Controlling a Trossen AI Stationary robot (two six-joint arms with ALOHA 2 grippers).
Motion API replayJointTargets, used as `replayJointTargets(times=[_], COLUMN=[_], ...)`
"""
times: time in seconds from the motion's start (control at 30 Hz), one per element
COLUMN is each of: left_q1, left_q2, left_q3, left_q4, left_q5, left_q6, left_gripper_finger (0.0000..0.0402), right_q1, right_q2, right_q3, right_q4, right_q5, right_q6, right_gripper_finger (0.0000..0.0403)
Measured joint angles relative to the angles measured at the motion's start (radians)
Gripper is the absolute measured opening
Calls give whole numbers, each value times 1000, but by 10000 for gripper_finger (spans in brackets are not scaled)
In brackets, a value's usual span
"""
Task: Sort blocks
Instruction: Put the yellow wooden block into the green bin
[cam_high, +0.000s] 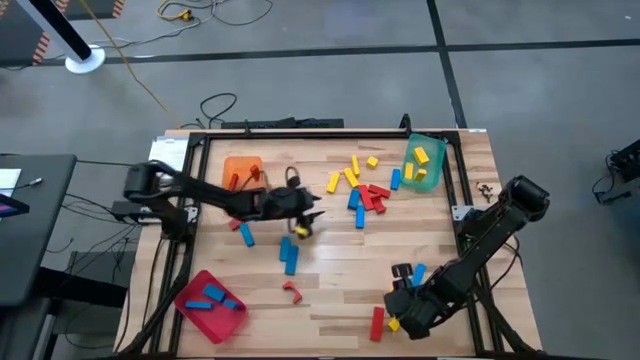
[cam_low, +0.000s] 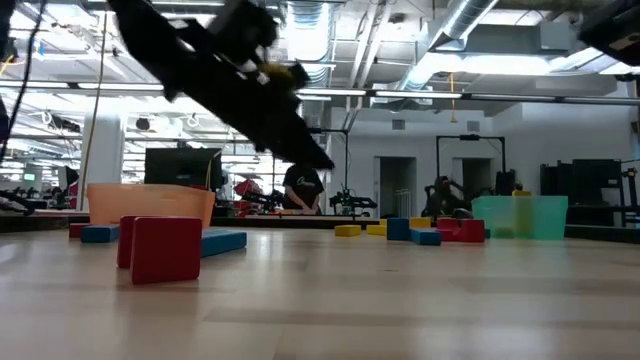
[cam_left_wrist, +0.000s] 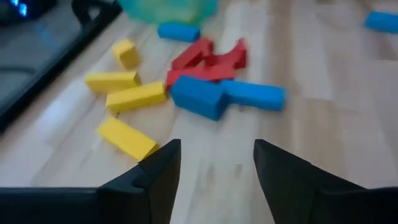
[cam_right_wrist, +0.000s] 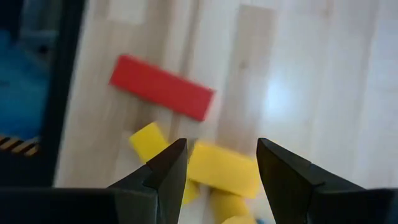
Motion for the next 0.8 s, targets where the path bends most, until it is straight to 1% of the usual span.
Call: replayJointTargets(times=[0.13, 0.23, 0.33, 0.43, 0.57, 0.67, 0.73, 0.8], left_q1=[57, 97, 130, 151, 160, 162, 163, 163], left_q2=[135, 212, 284, 341, 408, 440, 450, 451], left_q3=[111, 200, 281, 356, 453, 504, 522, 523], left_q4=[-70, -109, -169, -246, -364, -416, -437, -443], left_q5=[-15, -17, -18, -24, -68, -87, -87, -87], left_q6=[-62, -99, -155, -180, -207, -192, -177, -161], left_gripper_finger=[240, 268, 290, 304, 312, 311, 301, 281], right_q1=[-27, -41, -56, -65, -73, -73, -73, -73], right_q2=[-1, -1, -1, -1, -1, -1, -2, -2], right_q3=[0, 0, 0, 0, 0, 0, 0, 0], right_q4=[0, -2, -3, -4, -4, -3, -4, -6], right_q5=[50, 77, 95, 122, 144, 161, 162, 163], right_q6=[-20, -29, -45, -57, -81, -95, -100, -102], right_gripper_finger=[207, 207, 207, 207, 207, 207, 207, 207])
